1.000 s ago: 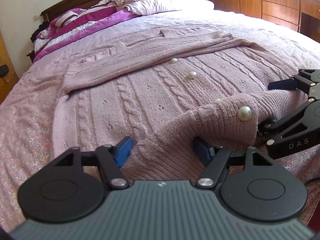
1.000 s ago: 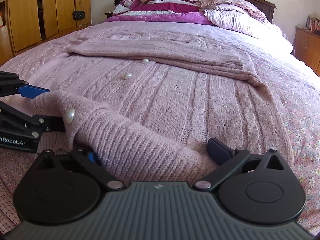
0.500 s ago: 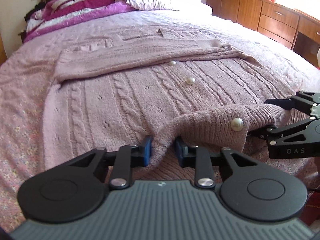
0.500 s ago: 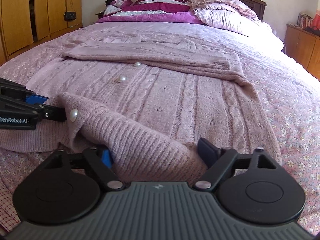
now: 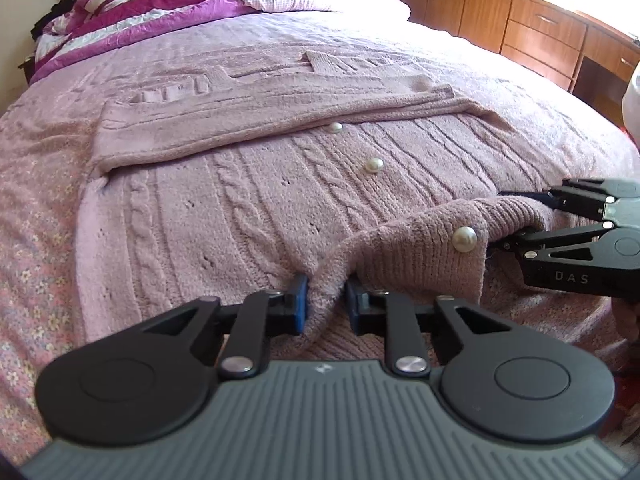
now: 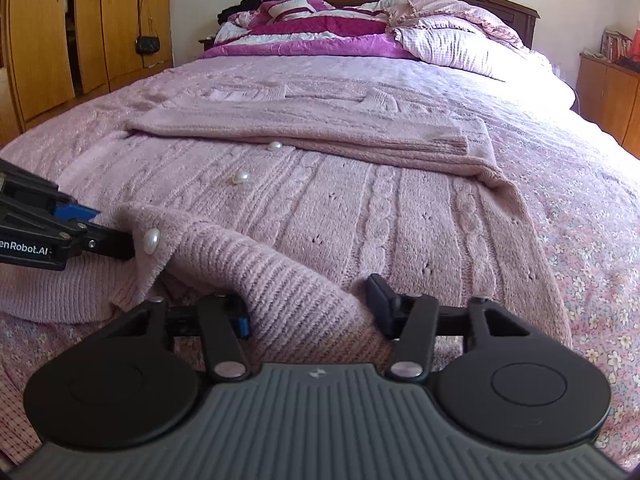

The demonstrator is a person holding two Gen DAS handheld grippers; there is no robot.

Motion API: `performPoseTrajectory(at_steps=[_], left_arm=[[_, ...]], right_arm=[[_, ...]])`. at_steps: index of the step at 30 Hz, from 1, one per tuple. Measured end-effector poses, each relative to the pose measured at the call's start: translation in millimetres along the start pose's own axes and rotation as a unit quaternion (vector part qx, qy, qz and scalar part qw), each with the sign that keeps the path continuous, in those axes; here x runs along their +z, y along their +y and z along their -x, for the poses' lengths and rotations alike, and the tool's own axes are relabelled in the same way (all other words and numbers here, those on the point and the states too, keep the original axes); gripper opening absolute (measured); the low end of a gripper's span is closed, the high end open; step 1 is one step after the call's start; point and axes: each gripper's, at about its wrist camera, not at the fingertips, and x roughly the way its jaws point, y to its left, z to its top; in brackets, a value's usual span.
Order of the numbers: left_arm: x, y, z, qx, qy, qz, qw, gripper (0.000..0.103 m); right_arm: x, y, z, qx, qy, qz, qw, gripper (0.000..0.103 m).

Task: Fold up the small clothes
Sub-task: 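Grasp the same front edge with the left gripper beside the right gripper, then lift the front edge with both grippers and fold it over the cardigan body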

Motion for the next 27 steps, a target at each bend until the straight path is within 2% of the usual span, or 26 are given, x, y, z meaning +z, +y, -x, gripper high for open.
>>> performPoseTrajectory(at_steps=[4,11,15,27], left_arm=[[4.3,4.3,5.7,-0.007,-0.006,0.025,0.9996,0.017],[11.7,5.9,16.9,-0.002,-0.029,0.046,0.9985,0.015],[15.9,5.6,21.4,-0.001,-0.042,0.045,0.9981,0.015],[28.2,10.6,27.5,-0.001,-0.065,0.062,0.9959,0.014]], right_arm=[[2.5,-4.4,1.8,0.012,-0.009,-0.024,1.0,0.043],[7.1,-9.8,4.7,0.033,-0.019,-0.069,0.997,0.034],[11.2,-9.8,9.3,0.046,-0.036,-0.079,0.995,0.025],[24.9,-9.4,17.3,0.06,-0.064,-0.098,0.991,0.02]])
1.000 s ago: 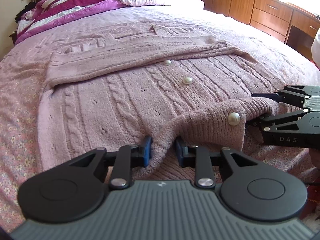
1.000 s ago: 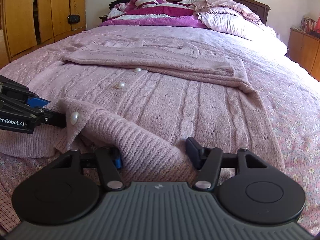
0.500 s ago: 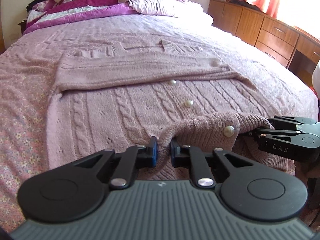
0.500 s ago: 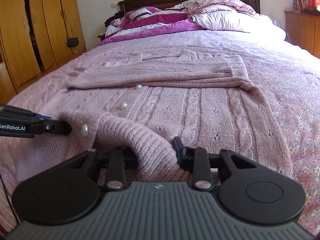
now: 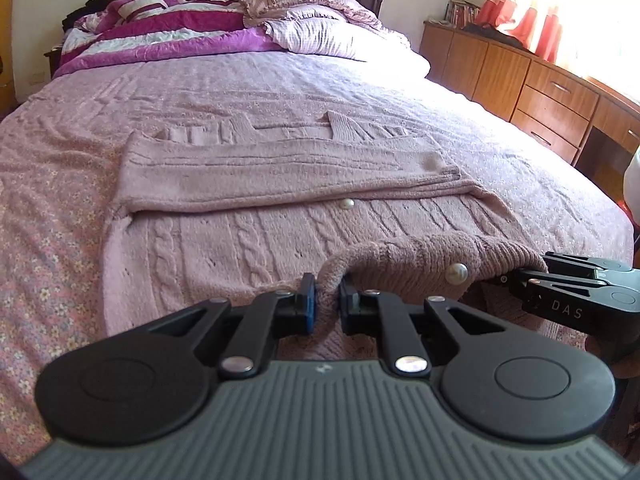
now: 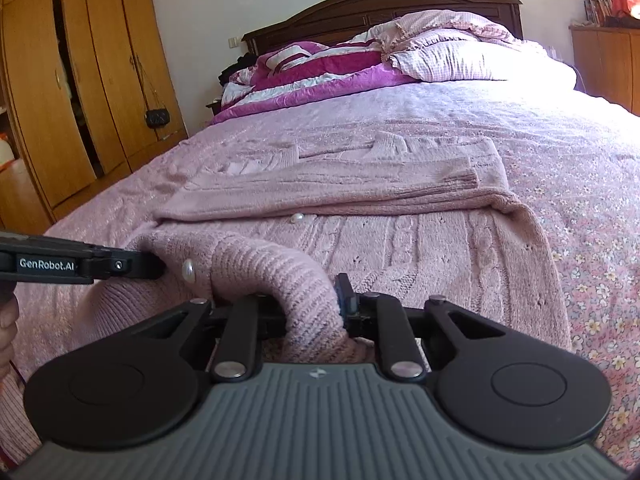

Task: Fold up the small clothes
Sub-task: 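Lift the front edge with both grippers and fold it over the cardigan body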

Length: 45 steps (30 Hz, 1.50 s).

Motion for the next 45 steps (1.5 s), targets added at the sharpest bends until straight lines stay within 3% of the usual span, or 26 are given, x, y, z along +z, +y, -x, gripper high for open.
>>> performPoseTrajectory(at_steps=[10,17,28,37,45], left_arm=[[18.4,0.6,7.9,0.01,-0.039,0.007,0.9992,0.014],[42.1,3.3,7.3,0.019,-0.071,0.007,0.9973,0.013],[94.4,11.7,-24.6,0.039,-0.107,-0.012,0.9934,0.011],[114.4,27.6,-88.0,0.056,-0.081,-0.008,0.9952,0.011],[115.4,46.0,-146.9,0.071,-0.035,-0.004,0.9968,0.011]], right_arm=[[17.4,0.9,3.2,0.018,-0.03,-0.003,0.999,0.015],[50.2,6.8,-2.5,0.031,-0.066,0.011,0.997,0.014],[105.4,3.7,-45.6,0.029,-0.084,0.012,0.996,0.014],[132.9,-13.1,-110.8,0.007,-0.064,-0.004,0.998,0.014],[131.5,-27.8,-182.1,-0.016,-0.012,-0.008,1.0,0.014]])
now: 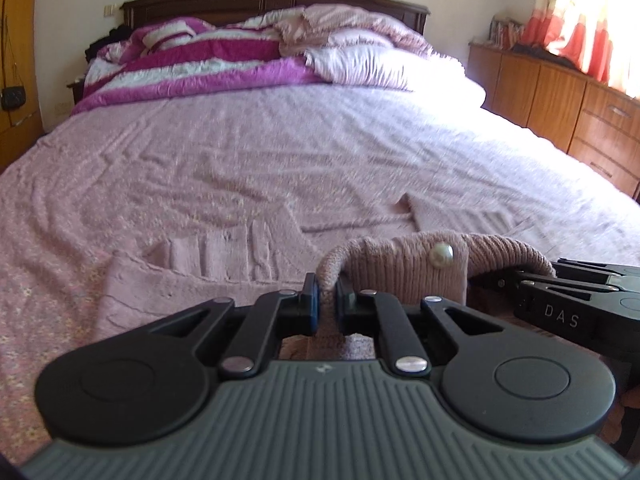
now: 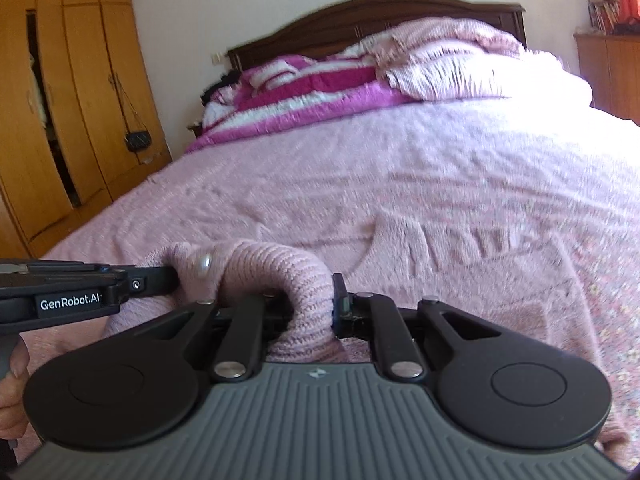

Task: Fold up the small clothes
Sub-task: 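Lift the front edge with both grippers and fold it over the cardigan body, then lay the folded edge down and open both grippers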

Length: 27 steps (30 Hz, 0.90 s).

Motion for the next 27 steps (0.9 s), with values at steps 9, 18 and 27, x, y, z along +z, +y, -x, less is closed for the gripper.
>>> performPoseTrajectory(at_steps=[9,18,27], left_arm=[[-9.6,5.5,-26.1,0.013,0.025,0.012,0.9995,0.014],[-3.0,6.0,-3.3,0.023,0.024,0.022,0.9992,0.042],[-6.6,5.3,35.8,0.018,0.015,0.024,0.9994,0.042]], right_arm=[[-15.9,-9.5,-43.6,-0.01,0.027,-0.004,1.0,0.027],[-13.3,-9.9,-24.5,-0.008,0.025,-0.013,1.0,0.052],[-19.8,-5.9,23.8,-0.01,0.004,-0.002,1.0,0.058]])
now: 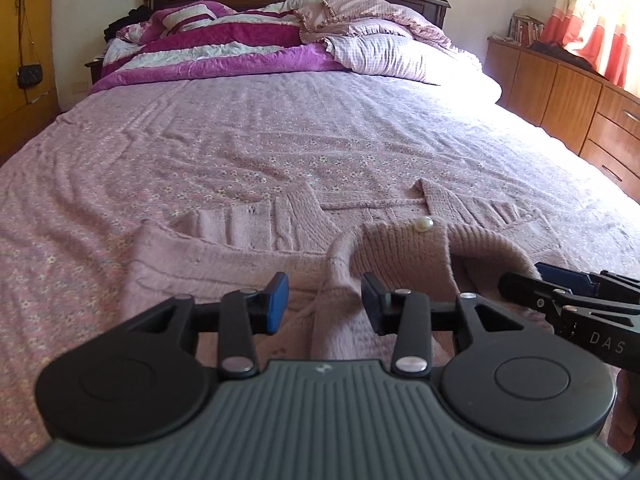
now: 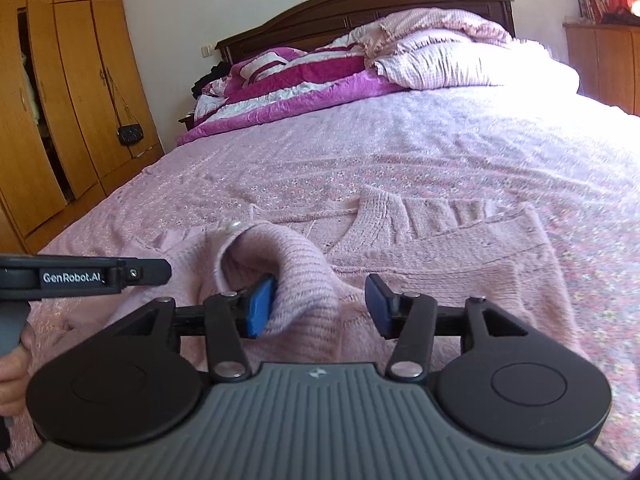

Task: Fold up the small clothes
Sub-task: 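Lay the folded edge down and open both grippers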

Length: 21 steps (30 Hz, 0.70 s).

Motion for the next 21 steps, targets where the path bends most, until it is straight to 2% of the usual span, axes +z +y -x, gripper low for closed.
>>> performPoseTrajectory(at_steps=[6,11,21], left_arm=[[-10.9,-2.3,25.1,-0.005,-0.002,-0.005,1.0,0.042],[-24.2,-5.3,41.7,-0.007,0.003,-0.013,0.9999,0.042],[-52.8,-6.2,61.4,0.004,0.017,-0.028,0.9995,0.042]], right_arm=[[-9.7,7.2,31.2,-0.004,-0.016,0.024,1.0,0.062],[-21.4,19.0,53.3,-0.005,-0.019,0.068,0.998,0.063],[-49.2,40.0,71.1,0.009,0.004,0.115,0.993,0.063]])
